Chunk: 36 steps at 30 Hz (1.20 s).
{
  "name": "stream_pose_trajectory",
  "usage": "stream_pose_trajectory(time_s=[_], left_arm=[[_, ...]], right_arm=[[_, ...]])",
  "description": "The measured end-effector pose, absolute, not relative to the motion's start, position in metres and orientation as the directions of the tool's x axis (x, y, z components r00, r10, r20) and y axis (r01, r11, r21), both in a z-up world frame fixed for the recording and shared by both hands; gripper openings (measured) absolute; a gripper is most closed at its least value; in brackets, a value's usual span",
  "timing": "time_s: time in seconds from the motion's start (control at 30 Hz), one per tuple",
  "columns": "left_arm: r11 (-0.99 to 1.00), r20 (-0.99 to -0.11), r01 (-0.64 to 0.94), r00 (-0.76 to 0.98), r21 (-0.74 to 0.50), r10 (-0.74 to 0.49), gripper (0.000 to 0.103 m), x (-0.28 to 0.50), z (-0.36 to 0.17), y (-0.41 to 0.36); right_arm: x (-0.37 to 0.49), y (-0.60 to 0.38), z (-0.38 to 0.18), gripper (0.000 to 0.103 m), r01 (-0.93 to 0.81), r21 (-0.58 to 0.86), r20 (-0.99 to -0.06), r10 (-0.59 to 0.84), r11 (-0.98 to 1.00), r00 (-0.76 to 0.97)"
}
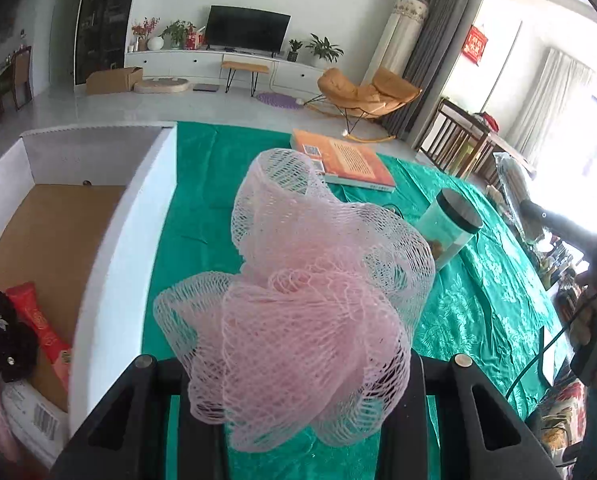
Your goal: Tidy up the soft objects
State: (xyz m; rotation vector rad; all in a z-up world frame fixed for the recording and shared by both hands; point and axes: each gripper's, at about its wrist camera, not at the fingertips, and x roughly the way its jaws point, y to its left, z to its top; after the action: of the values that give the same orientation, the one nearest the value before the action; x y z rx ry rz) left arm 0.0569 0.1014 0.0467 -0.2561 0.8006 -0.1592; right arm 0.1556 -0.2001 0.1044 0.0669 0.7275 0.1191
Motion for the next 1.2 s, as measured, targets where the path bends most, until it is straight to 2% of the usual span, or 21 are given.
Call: stream_pose_trajectory(time_s=[0.13,0.3,0.37,0.4,0.43,0.47,0.5,0.53,0.67,0.73,0.87,1.0,1.1,1.2], left_arm=[[0.975,-0.685,-0.075,0.722,-0.211,-0.093,0.037,0.019,0.077,0.173],[0.951,-0.714,-0.305,0.678,-0.056,0.176,0.04,-0.031,0.077,0.267],[0.922,-0.726,-0.387,0.631,0.013,0.275,0.06,-0.045,0.067,0.294],[0.904,-0.733,-0.425,0.603,0.038,0.314,0.084,-0.05,0.06,0.306],[0.886,-0.734,-0.461,0.586,0.048,0.344,0.097,-0.055,0.053,0.315],[0.87,-0.731,-0.49,0.578,0.046,0.364,0.097,-0.061,0.047,0.324],[0.858,-0.733,-0.512,0.57,0.036,0.371,0.097,-0.064,0.043,0.33],[0.85,-0.738,-0.526,0.565,0.021,0.368,0.097,-0.066,0.039,0.333],[0.853,-0.7,-0.521,0.624,-0.041,0.348,0.097,-0.061,0.043,0.316],[0.88,-0.675,-0.468,0.676,-0.082,0.296,0.097,-0.054,0.051,0.294],[0.949,-0.624,-0.283,0.769,-0.14,0.138,0.097,-0.028,0.068,0.222],[0.989,-0.619,-0.042,0.783,-0.141,-0.055,0.099,0.0,0.07,0.127],[0.988,-0.67,0.092,0.727,-0.122,-0.151,0.1,0.02,0.05,0.057],[0.98,-0.734,0.161,0.649,-0.121,-0.197,0.1,0.042,0.009,0.008]], right_arm=[[0.121,-0.096,0.134,0.027,-0.323,0.224,-0.615,0.39,0.92,0.685],[0.075,0.045,0.14,0.027,-0.572,0.384,-0.562,0.675,0.725,0.478],[0.061,0.094,0.128,0.028,-0.62,0.438,-0.557,0.738,0.651,0.381],[0.055,0.114,0.118,0.029,-0.638,0.465,-0.558,0.762,0.614,0.328],[0.051,0.131,0.106,0.035,-0.652,0.489,-0.566,0.779,0.58,0.269],[0.049,0.144,0.094,0.042,-0.658,0.511,-0.578,0.787,0.553,0.213],[0.049,0.149,0.083,0.062,-0.652,0.523,-0.591,0.784,0.549,0.187],[0.048,0.146,0.074,0.067,-0.645,0.522,-0.597,0.779,0.558,0.191],[0.052,0.099,0.052,0.069,-0.619,0.363,-0.638,0.67,0.696,0.379],[0.058,0.063,0.038,0.075,-0.559,0.217,-0.662,0.542,0.8,0.518],[0.078,-0.016,-0.011,0.075,-0.34,-0.034,-0.716,0.214,0.94,0.664],[0.092,-0.097,-0.049,0.075,-0.156,-0.074,-0.766,0.044,0.985,0.641],[0.086,-0.136,-0.056,0.075,-0.059,-0.067,-0.77,-0.014,0.996,0.638],[0.08,-0.156,-0.058,0.075,0.003,-0.063,-0.765,-0.051,0.998,0.642]])
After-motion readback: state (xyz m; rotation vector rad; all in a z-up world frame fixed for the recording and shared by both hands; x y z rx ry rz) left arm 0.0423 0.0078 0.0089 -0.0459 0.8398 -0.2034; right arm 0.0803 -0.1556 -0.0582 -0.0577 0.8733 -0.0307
